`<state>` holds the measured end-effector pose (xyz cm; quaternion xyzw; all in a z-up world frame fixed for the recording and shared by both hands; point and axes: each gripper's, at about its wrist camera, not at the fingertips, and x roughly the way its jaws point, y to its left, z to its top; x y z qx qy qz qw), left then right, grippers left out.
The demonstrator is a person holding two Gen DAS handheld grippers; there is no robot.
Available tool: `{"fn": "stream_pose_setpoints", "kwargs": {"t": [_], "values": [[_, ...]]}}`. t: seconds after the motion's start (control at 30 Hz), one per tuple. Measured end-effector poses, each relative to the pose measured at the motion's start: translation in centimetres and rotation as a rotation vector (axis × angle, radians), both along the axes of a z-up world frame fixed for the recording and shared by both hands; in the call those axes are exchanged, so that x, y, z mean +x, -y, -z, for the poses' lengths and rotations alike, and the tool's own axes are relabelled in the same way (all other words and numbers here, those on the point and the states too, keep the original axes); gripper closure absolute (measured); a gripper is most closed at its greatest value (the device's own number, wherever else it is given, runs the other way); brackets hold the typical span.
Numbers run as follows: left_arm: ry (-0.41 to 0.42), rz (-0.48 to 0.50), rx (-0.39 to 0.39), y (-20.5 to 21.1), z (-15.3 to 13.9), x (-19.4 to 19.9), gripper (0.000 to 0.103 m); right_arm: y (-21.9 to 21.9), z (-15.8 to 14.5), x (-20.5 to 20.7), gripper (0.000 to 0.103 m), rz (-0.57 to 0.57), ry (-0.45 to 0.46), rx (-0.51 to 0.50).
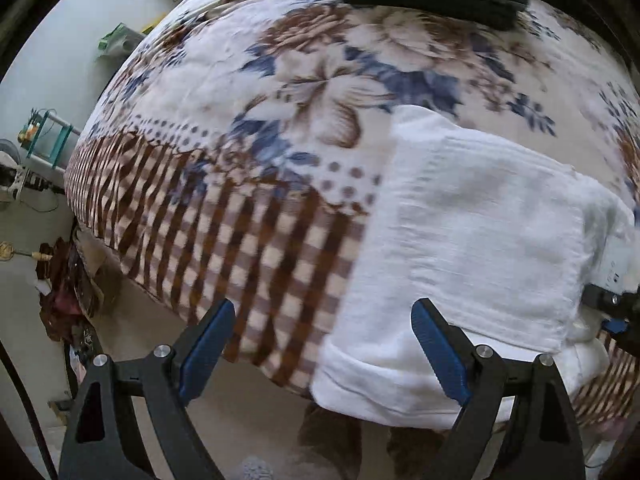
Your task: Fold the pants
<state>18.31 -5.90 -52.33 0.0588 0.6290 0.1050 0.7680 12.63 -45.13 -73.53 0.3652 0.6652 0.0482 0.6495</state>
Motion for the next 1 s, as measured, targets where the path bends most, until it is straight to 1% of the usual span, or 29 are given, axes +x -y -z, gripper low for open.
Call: {"fn": "stream_pose_setpoints", "kwargs": {"t": [0.07,0.1,0.13,0.17,0.27,0.3,0.33,0.37,0.4,0.43,0.47,0.5,0.53,0.57,0.6,0.67,0.7,0.73,0.77,0.83,0.87,0.9,0.93,0.97,1.0], "values": [[-0.001,-0.013,-0.011,-0.8,-0.2,0.1,0.013,0.7,-1.6,-1.0,0.09,-0.018,0.03,-0.039],[0.0,-0.023,-0.021,-1.1,-0.3,0.2,0.013,1.4,-3.1,-2.2,0.091,-0.017,0.05,-0.069],[-0.001,-0.029,-0.03,-1.4,-0.5,0.4,0.013,0.9,-4.5,-3.0,0.091,-0.013,0.057,-0.082],[0.002,-0.034,-0.047,-1.7,-0.7,0.5,0.013,1.1,-5.8,-3.7,0.093,-0.005,0.061,-0.098],[0.003,-0.034,-0.081,-2.2,-0.9,1.3,0.013,2.9,-10.5,-6.2,0.093,0.059,0.06,-0.16],[0.002,-0.03,-0.09,-2.2,-0.9,1.7,0.013,3.6,-11.6,-6.1,0.093,0.079,0.052,-0.184],[0.0,-0.023,-0.102,-2.1,-0.9,2.1,0.013,2.5,-13.4,-5.0,0.093,0.083,0.04,-0.206],[0.0,-0.015,-0.115,-2.0,-0.9,2.5,0.013,3.4,-13.7,-5.5,0.093,0.102,0.032,-0.258],[-0.003,-0.006,-0.132,-1.8,-0.8,2.9,0.013,0.4,-14.9,-4.0,0.093,0.097,0.018,-0.286],[-0.011,0.002,-0.148,-1.6,-0.6,3.4,0.013,-1.3,-14.6,-3.1,0.093,0.102,-0.003,-0.294],[-0.018,0.009,-0.17,-1.4,-0.4,3.9,0.013,-1.0,-13.8,-2.9,0.091,0.112,-0.031,-0.264],[-0.022,0.013,-0.192,-1.2,-0.2,4.3,0.013,-0.5,-12.0,-2.8,0.086,0.095,-0.085,-0.163],[-0.028,0.018,-0.211,-1.2,0.0,4.9,0.013,-0.2,-11.0,-2.8,0.079,0.091,-0.118,-0.104],[-0.036,0.023,-0.236,-1.0,0.2,5.5,0.013,0.0,-10.2,-2.7,0.064,0.106,-0.146,-0.053],[-0.04,0.029,-0.269,-0.9,0.4,6.3,0.013,1.1,-10.2,-3.0,0.053,0.139,-0.164,-0.038],[-0.045,0.037,-0.315,-0.7,1.0,8.2,0.013,2.3,-10.7,-3.3,0.048,0.188,-0.133,-0.03],[-0.043,0.038,-0.335,-0.5,1.2,8.9,0.013,3.3,-11.4,-3.4,0.043,0.224,-0.104,-0.039],[-0.043,0.04,-0.36,-0.4,1.6,9.9,0.013,3.8,-11.8,-3.3,0.04,0.247,-0.084,-0.037],[-0.053,0.039,-0.386,-0.2,2.2,11.0,0.013,3.9,-11.9,-2.9,0.035,0.264,-0.067,-0.026],[-0.092,0.06,-0.459,0.6,4.0,13.1,0.014,4.8,-11.6,-2.3,0.034,0.3,-0.032,0.006],[-0.109,0.074,-0.492,1.0,5.0,14.1,0.028,5.1,-11.0,-1.9,0.034,0.307,-0.025,0.034],[-0.122,0.102,-0.534,1.5,5.8,14.8,0.065,4.9,-10.5,-1.2,0.045,0.304,-0.023,0.076],[-0.137,0.12,-0.559,1.9,6.5,15.3,0.072,4.6,-9.9,-0.5,0.07,0.303,-0.016,0.089],[-0.151,0.12,-0.546,1.9,7.2,15.7,0.074,4.1,-10.0,0.2,0.096,0.29,0.002,0.047],[-0.157,0.1,-0.571,1.4,7.7,16.2,0.077,3.3,-10.2,1.4,0.096,0.25,0.005,-0.035]]}}
